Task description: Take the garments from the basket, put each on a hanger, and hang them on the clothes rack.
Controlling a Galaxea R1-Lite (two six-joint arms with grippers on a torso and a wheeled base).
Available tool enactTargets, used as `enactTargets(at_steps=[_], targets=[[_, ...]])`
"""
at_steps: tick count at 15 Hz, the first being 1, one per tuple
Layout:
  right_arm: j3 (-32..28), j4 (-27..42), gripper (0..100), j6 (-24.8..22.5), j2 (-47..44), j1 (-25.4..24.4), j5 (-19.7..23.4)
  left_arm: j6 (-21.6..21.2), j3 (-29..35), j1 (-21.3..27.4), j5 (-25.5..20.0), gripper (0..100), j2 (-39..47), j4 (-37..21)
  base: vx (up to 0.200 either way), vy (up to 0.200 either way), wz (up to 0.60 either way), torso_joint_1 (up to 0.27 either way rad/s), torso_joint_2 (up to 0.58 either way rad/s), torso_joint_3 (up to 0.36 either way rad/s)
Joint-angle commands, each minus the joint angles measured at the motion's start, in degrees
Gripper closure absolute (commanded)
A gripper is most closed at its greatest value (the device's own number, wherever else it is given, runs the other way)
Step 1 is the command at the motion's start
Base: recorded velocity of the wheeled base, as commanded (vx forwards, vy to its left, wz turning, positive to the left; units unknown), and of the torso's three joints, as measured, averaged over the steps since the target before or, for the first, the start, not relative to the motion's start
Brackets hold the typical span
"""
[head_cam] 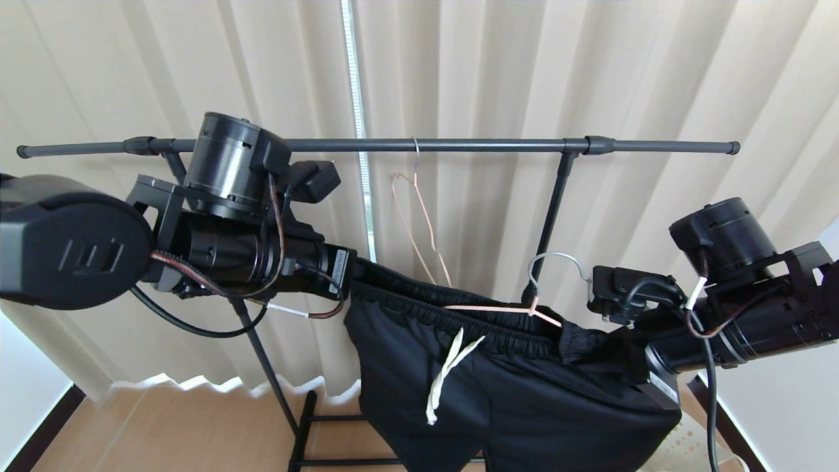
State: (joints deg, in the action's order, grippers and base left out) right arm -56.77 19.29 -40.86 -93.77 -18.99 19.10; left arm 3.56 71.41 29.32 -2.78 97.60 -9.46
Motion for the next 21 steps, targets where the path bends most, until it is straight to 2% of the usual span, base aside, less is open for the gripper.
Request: enactTargets(at_steps=[1, 6, 11, 15, 18, 21], targets=[[-0.4, 0.0, 100, 0.0, -0.2, 0.2, 0.1, -0.1, 5.1, 1.5, 0.3, 100, -0.5, -3.5, 0.000, 0.000, 0.00, 0.000, 0.00, 0.000], [-1.5, -0.2, 100, 1.0, -0.9, 0.2, -0.7, -0.9, 6.3, 5.0, 0.5, 100, -0.6, -6.7, 0.000, 0.000, 0.00, 0.000, 0.00, 0.000], [-4.7, -0.4, 100, 6.8, -1.8, 0.2, -0.3, -1.0, 6.3, 8.9, 3.0, 100, -0.6, -9.8, 0.000, 0.000, 0.00, 0.000, 0.00, 0.000], [-4.0, -3.3, 100, 8.1, -1.3, 0.2, 3.5, -0.9, 5.2, 10.8, 3.0, 100, -0.5, -11.9, 0.000, 0.000, 0.00, 0.000, 0.00, 0.000], [-3.8, -3.6, 100, 8.1, -0.9, 0.3, 8.2, -0.8, 3.7, 11.4, 3.6, 100, -0.4, -12.2, 0.000, 0.000, 0.00, 0.000, 0.00, 0.000], [-1.4, -7.6, 100, 8.1, -0.4, 0.3, 9.9, -0.1, 2.6, 12.3, 4.5, 100, -0.2, -12.2, 0.000, 0.000, 0.00, 0.000, 0.00, 0.000]])
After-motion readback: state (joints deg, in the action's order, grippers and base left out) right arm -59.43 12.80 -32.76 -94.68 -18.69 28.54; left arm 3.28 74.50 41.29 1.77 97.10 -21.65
